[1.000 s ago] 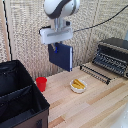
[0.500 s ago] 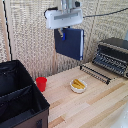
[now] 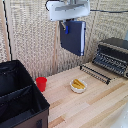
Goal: Please shift your gripper toward the book. Carefully hold the book with your gripper. Gently transport the book using your gripper to the caddy's front section. Safely let the book go into the caddy's front area.
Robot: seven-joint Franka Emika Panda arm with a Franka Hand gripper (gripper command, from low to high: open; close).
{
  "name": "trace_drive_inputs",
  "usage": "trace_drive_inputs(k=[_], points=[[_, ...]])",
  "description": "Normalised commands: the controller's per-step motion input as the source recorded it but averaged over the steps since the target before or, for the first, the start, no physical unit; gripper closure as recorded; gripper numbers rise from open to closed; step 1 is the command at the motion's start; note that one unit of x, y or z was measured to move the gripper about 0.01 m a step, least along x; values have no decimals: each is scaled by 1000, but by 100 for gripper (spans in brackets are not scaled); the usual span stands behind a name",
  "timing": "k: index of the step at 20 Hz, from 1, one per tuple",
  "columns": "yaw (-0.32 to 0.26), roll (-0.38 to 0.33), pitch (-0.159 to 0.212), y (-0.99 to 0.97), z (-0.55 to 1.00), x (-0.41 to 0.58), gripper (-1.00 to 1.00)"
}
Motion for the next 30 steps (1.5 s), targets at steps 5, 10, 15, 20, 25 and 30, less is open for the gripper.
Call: trace_drive_inputs(k=[5,10,15,20,25,30], points=[[-326,0,-13,226,322,0,100],[-259,-5,-16,511,108,0,100],[-176,-1,-33,750,2,0,100],[-165,0,-31,777,0,0,100],[-188,-8,-12,724,6,0,100],[-199,-11,-5,672,114,0,100]])
